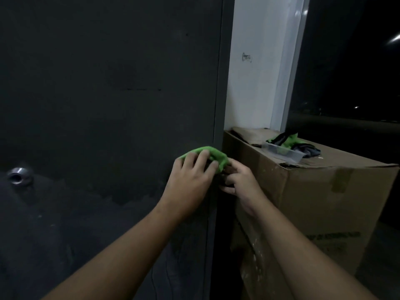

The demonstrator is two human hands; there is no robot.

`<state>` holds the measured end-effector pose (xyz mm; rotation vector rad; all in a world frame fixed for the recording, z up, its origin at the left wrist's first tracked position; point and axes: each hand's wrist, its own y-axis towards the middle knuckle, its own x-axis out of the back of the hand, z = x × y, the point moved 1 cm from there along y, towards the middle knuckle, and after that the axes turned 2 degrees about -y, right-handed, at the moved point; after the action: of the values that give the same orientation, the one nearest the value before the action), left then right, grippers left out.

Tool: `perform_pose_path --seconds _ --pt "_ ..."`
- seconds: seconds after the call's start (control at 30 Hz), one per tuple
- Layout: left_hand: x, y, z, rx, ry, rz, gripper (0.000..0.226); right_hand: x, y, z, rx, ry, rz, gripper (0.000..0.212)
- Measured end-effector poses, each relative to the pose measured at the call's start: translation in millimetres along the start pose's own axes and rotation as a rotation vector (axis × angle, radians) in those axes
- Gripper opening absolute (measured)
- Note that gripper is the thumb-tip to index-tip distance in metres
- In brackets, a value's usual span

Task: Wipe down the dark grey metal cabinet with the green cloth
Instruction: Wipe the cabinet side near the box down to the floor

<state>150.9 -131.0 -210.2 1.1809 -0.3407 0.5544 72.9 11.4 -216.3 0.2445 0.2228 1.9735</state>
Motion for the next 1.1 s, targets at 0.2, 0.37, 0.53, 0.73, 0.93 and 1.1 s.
perform_pose_path --seconds 0.2,0.37,0.53,0.73,0.93,1.1 --pt "0.9 -27.4 1.5 0.058 -0.099 0.157 0.064 -12.3 -21.4 0.3 0.133 -0.189 -0.097 0.082" --pt "2.0 -62.5 -1.6 0.176 -0.435 0.301 0.076 -50.9 -60.7 -29.0 0.309 -0.422 -0.098 0.086" --pt "24.8 -83.0 23.6 0.302 -0.949 0.351 0.070 -90.4 -66.4 -52.2 0.375 -0.579 -0.114 0.097" --pt "71.1 -127.7 87.5 0.263 -0.598 0.217 0.061 -150.5 -59.2 -61.4 0.395 -0.609 -0.397 0.099" --pt "134.6 -163.5 182.8 0.513 -0.154 0.018 0.051 -198.7 -59.8 -56.3 0.490 -0.550 -0.539 0.083" --pt "177.0 -182.1 248.1 0.779 0.089 0.026 0.052 -230.3 -63.5 -41.9 0.637 -0.575 -0.484 0.081"
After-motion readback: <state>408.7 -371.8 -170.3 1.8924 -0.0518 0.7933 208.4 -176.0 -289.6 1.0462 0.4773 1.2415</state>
